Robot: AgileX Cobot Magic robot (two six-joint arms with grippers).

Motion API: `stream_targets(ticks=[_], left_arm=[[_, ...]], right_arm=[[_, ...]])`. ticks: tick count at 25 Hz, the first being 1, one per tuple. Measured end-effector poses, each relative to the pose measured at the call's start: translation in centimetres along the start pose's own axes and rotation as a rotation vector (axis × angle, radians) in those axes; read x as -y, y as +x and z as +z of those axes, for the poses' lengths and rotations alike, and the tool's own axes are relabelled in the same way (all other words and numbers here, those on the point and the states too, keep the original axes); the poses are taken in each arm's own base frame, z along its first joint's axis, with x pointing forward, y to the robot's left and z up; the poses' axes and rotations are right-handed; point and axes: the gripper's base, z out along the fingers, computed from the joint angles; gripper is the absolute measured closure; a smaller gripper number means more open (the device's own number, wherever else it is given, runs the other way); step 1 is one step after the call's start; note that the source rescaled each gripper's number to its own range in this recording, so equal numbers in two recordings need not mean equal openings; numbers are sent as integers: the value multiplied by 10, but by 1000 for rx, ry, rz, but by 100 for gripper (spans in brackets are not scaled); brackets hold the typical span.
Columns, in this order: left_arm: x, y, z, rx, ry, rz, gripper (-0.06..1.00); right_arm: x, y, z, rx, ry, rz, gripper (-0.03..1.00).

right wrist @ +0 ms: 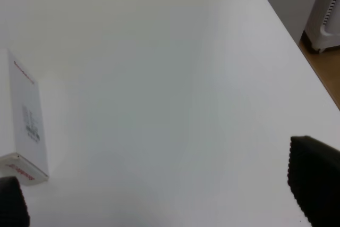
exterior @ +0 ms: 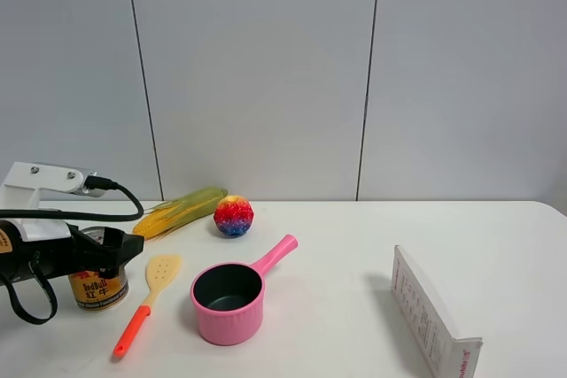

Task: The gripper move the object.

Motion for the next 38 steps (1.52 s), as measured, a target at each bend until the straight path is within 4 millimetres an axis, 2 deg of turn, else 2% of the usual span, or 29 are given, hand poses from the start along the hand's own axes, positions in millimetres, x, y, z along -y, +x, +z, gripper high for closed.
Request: stream_targets(ticks=[3,6,9,13,21,26,29,33,38], left_arm=[[0,-4,-2,4,3,-10,-4],[1,-16,-8,-4,-1,-44,-4],[2,-37,-22,-8,-10,-78,-4],[2,-70,-52,-24,-43,-118,-4],[2,-134,-135,-125,-168,-124,-4],[4,-177,-203,-170,-240,-89,-4],[5,-193,-245,-226,-289,-41,-4],[7,-198,-295,-227,-341,-22,-4],[13,-182,-347,-122,-360,-101,-4]], right_arm=[[0,0,0,0,0,0,-3],[0,0,0,0,0,0,-3],[0,0,0,0,0,0,-3],[0,0,0,0,0,0,-3],[0,0,0,0,0,0,-3],[0,0,0,0,0,0,-3],[0,0,0,0,0,0,-3],[0,0,0,0,0,0,-3],[0,0,0,0,0,0,-3]])
